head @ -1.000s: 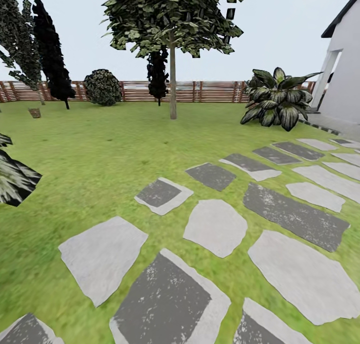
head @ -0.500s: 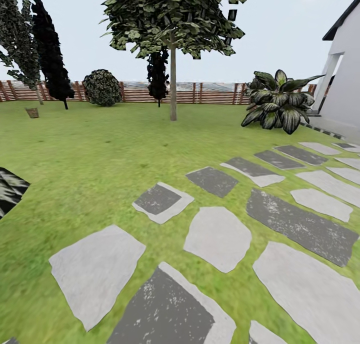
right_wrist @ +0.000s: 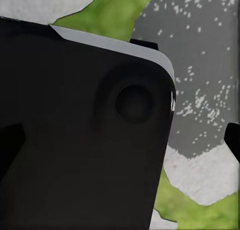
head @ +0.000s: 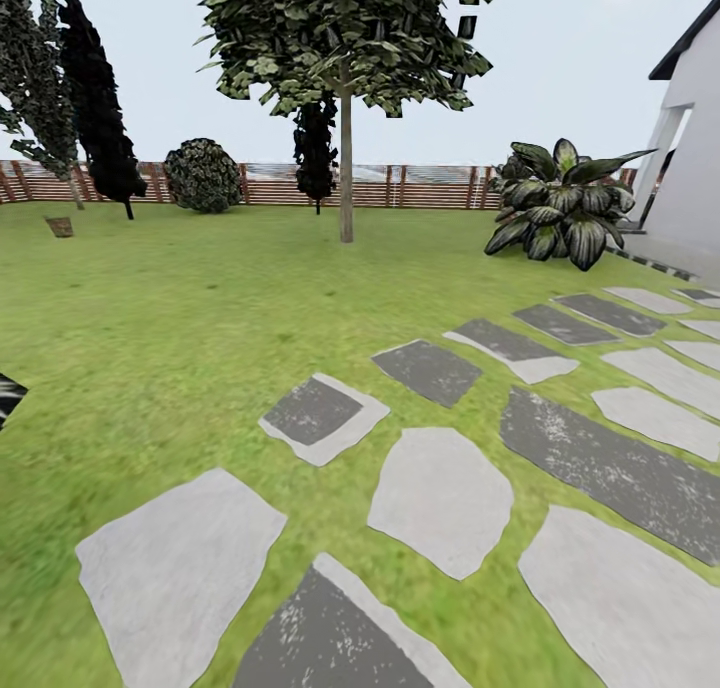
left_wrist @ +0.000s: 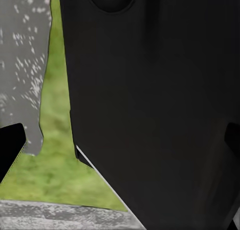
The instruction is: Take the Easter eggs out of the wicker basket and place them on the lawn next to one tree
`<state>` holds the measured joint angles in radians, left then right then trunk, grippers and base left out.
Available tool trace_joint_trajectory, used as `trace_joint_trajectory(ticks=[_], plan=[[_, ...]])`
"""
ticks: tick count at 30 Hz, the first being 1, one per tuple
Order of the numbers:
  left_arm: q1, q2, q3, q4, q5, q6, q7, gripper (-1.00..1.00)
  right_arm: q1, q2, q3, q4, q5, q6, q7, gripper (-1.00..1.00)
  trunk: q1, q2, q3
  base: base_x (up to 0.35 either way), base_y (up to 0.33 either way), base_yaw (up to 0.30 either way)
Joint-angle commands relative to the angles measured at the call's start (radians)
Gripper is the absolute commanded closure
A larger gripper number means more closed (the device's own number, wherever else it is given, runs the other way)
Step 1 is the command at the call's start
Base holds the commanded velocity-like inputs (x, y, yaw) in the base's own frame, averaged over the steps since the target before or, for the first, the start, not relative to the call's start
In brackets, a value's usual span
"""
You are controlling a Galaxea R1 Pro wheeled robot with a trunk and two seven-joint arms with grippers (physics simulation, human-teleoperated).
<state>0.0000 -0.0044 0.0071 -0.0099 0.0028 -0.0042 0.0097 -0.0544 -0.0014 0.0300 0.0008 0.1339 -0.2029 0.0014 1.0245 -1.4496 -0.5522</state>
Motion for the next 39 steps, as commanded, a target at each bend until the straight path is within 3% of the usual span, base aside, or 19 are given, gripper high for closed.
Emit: trace_joint_trajectory(ticks=[1,39], plan=[[0.000,0.000,0.001,-0.001,0.000,0.000,0.001,-1.00,-0.001,0.000,0.002,0.001,0.004,-0.003,0.000,-1.00,0.001,0.000,-0.001,0.323,0.000,0.000],[0.000,0.000,0.001,-0.001,0.000,0.000,0.001,-1.00,-0.001,0.000,-0.003,0.000,-0.002,0.000,0.001,-1.00,0.001,0.000,-0.001,0.323,0.000,0.006]])
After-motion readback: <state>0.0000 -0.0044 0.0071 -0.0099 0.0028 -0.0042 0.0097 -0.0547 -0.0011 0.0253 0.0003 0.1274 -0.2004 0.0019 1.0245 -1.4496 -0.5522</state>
